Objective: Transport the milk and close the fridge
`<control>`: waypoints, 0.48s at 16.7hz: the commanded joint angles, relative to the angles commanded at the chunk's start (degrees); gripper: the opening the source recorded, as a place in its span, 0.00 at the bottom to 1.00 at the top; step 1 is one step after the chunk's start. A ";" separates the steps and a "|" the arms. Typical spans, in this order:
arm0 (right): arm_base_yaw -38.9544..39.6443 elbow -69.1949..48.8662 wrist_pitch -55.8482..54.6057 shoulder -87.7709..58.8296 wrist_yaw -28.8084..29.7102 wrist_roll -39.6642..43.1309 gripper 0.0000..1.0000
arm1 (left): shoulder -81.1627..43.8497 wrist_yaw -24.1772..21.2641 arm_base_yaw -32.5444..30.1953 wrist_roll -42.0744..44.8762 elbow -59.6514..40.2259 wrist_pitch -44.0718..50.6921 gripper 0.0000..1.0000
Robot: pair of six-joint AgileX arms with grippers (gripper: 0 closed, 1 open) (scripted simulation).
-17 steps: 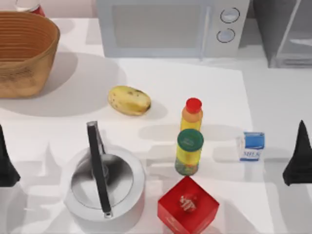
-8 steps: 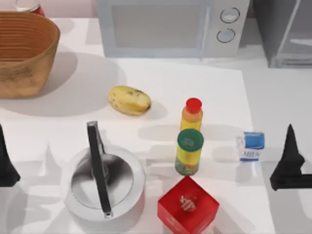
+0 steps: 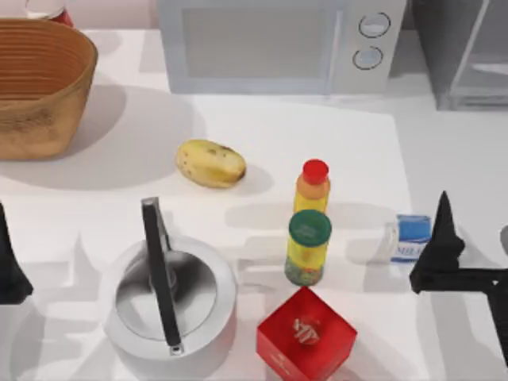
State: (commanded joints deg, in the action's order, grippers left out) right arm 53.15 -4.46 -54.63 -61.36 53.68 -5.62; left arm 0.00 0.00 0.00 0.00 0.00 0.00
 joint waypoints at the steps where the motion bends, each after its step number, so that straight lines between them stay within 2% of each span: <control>1: -0.03 -0.54 -2.53 -4.83 -0.03 -0.78 1.00 | 0.00 0.00 0.00 0.00 0.00 0.00 1.00; 8: -1.10 -4.34 -19.23 -40.37 -1.28 -6.25 1.00 | 0.00 0.00 0.00 0.00 0.00 0.00 1.00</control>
State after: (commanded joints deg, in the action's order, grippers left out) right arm 52.05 -8.79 -73.86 -101.73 52.41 -11.87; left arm 0.00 0.00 0.00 0.00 0.00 0.00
